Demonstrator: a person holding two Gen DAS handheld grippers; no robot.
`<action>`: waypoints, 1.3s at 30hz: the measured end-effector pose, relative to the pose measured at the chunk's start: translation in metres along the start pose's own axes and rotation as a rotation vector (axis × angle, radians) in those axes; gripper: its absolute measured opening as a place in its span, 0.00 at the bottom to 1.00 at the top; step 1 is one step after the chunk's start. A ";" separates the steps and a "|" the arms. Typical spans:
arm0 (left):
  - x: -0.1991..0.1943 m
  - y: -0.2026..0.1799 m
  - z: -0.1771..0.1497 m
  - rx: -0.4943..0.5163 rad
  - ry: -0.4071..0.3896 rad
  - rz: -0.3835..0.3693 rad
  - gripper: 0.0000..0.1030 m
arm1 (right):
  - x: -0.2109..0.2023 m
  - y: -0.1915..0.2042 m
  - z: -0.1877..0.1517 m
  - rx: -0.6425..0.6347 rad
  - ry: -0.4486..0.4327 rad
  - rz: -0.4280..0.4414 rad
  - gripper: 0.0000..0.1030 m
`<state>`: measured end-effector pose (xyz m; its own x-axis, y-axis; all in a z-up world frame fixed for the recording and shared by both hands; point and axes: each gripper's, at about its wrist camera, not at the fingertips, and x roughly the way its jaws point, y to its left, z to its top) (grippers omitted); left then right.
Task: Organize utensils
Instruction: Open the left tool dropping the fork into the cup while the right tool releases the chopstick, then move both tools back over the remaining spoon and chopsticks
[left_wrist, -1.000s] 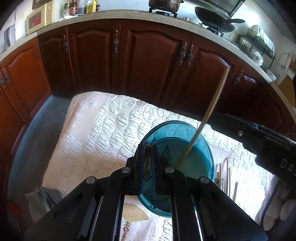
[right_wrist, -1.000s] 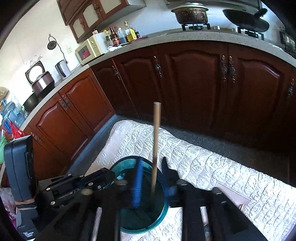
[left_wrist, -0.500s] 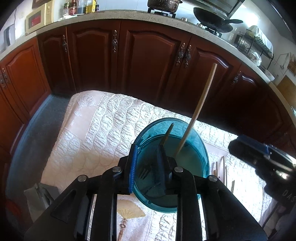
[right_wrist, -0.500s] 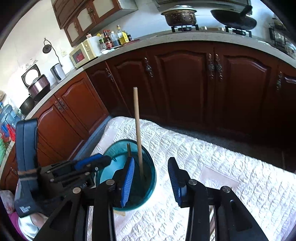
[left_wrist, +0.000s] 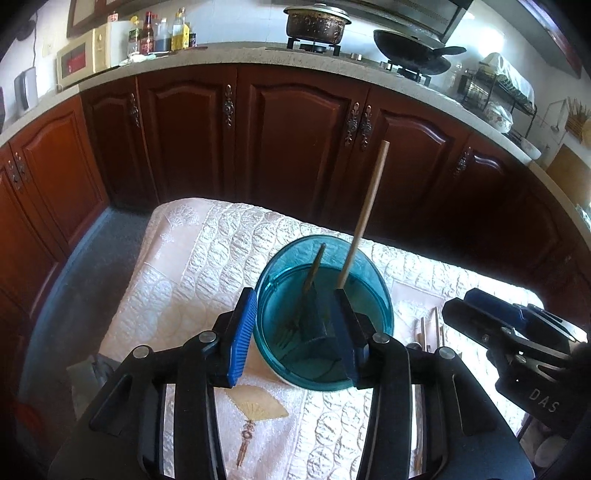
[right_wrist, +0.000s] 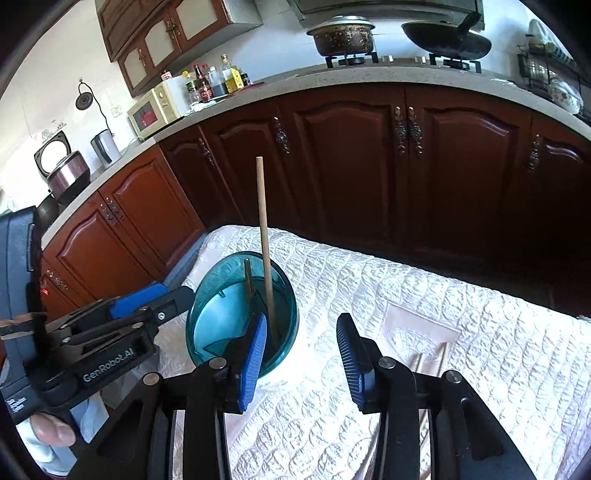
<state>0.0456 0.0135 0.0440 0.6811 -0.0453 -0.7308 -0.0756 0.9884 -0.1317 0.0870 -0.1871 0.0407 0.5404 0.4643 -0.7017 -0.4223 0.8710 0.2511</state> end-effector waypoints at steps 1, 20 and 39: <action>-0.001 -0.001 -0.001 0.003 0.000 -0.001 0.40 | -0.002 0.000 -0.002 0.002 -0.001 -0.004 0.37; -0.022 -0.058 -0.037 0.101 0.031 -0.094 0.49 | -0.046 -0.037 -0.045 0.088 -0.030 -0.146 0.41; -0.024 -0.105 -0.060 0.181 0.065 -0.194 0.49 | -0.084 -0.092 -0.089 0.134 -0.023 -0.334 0.47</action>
<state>-0.0065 -0.0984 0.0352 0.6215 -0.2401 -0.7457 0.1876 0.9698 -0.1560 0.0153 -0.3209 0.0171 0.6492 0.1528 -0.7451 -0.1211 0.9879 0.0971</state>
